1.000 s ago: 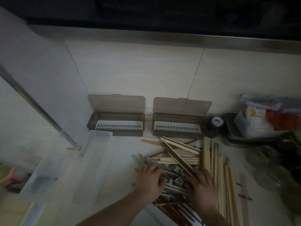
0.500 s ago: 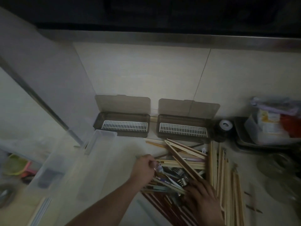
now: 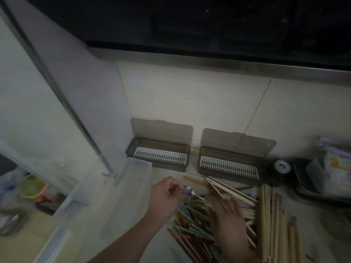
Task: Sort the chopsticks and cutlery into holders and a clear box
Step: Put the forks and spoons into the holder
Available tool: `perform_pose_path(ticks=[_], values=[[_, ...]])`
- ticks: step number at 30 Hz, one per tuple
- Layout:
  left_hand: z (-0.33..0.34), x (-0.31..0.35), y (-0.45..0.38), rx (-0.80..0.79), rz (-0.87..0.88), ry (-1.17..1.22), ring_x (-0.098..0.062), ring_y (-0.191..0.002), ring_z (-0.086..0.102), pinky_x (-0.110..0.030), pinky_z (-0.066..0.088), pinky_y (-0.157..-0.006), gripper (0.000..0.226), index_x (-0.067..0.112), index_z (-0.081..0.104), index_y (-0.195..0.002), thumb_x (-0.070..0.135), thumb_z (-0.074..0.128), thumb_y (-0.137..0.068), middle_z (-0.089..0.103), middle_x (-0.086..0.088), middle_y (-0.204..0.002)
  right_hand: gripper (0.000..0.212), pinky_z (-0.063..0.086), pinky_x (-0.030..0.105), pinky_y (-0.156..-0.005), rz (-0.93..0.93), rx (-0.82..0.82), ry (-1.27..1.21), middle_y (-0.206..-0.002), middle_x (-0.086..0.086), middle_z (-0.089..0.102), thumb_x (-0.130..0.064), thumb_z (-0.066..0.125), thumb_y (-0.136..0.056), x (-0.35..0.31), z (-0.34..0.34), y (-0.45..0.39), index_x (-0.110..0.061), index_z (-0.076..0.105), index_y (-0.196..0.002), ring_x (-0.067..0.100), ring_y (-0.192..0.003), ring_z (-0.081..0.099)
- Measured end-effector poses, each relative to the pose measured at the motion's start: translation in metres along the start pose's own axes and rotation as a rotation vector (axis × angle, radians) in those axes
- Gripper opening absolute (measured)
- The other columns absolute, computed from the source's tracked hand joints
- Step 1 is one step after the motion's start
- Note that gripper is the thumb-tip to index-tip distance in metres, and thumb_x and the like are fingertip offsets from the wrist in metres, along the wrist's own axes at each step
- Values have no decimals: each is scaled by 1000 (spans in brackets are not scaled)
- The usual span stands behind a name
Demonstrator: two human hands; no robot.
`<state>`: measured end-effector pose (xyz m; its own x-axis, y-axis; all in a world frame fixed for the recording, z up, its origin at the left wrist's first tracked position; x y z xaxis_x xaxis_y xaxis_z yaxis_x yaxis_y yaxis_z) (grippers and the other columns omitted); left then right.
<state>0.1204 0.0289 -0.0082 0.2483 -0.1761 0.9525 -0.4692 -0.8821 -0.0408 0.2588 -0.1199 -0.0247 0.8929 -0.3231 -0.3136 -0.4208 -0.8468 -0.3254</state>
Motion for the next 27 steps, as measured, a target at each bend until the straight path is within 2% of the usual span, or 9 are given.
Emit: perform_pose_path(ticks=[2,5,7,10,13,15,20,24,27], values=[[1,6,2,-39,17,-1,-15,-68,71,-30,56,-68,11,18,70,-74,15,73,-84,73,2,-71,30,49,30,-81,41,-146,-100,-104,-12,68,-30,48,-85,0,13,-6,-36,59,-112,15,-91,66],[3,9,-3,-155,50,-67,-9,-78,70,-26,55,-74,8,21,68,-86,14,71,-88,74,5,-80,26,51,28,-80,127,-253,-290,-103,-10,69,-26,43,-93,7,12,-20,-34,62,-109,13,-94,66],[6,9,-7,-224,3,-168,-6,-94,67,-19,51,-83,17,27,60,-104,21,68,-91,71,8,-96,25,49,30,-76,199,-206,-262,-102,-2,69,-26,39,-100,28,4,-39,-27,60,-113,20,-93,66],[12,8,-3,-264,-61,-243,-11,-97,65,-18,49,-84,25,23,59,-118,24,64,-93,68,4,-103,20,45,31,-66,253,-171,-98,-93,4,68,-29,36,-101,71,-10,-79,-26,55,-105,26,-82,65],[17,4,14,-318,-71,-301,-15,-90,67,-28,54,-81,13,22,66,-106,25,57,-97,70,2,-97,18,52,34,-73,208,-288,86,-102,8,68,-19,47,-96,103,-13,-117,-20,55,-113,26,-88,65],[17,-2,28,-341,-80,-297,-8,-82,65,-23,53,-75,10,28,65,-98,28,55,-97,69,4,-91,25,52,34,-76,227,-397,138,-105,8,66,-17,50,-94,118,-10,-136,-18,51,-119,25,-92,64],[4,-25,54,-400,-91,-351,1,-70,62,-19,49,-69,23,27,62,-96,38,46,-84,65,13,-77,19,48,27,-83,216,-663,197,-113,11,66,-12,45,-94,148,27,-147,-21,59,-103,24,-97,63],[2,-29,60,-410,-95,-407,0,-71,59,-19,46,-69,14,16,63,-89,21,50,-91,65,2,-82,25,40,22,-79,275,-692,76,-120,11,63,-16,47,-96,151,44,-146,-16,68,-109,27,-106,59],[7,-34,64,-436,-106,-430,-11,-77,65,-27,50,-75,20,10,66,-91,22,50,-89,69,-3,-89,23,40,25,-75,336,-645,-35,-114,16,65,-18,46,-98,155,46,-142,-13,69,-97,29,-95,60]])
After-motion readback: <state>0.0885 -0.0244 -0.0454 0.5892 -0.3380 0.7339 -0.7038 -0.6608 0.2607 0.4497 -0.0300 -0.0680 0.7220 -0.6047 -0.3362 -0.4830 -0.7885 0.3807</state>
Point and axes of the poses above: each hand's wrist, its own y-axis away from the middle knuckle, its own z-axis out of the palm, x = y × z, the point moved 4 cm from there along -y, towards the middle knuckle
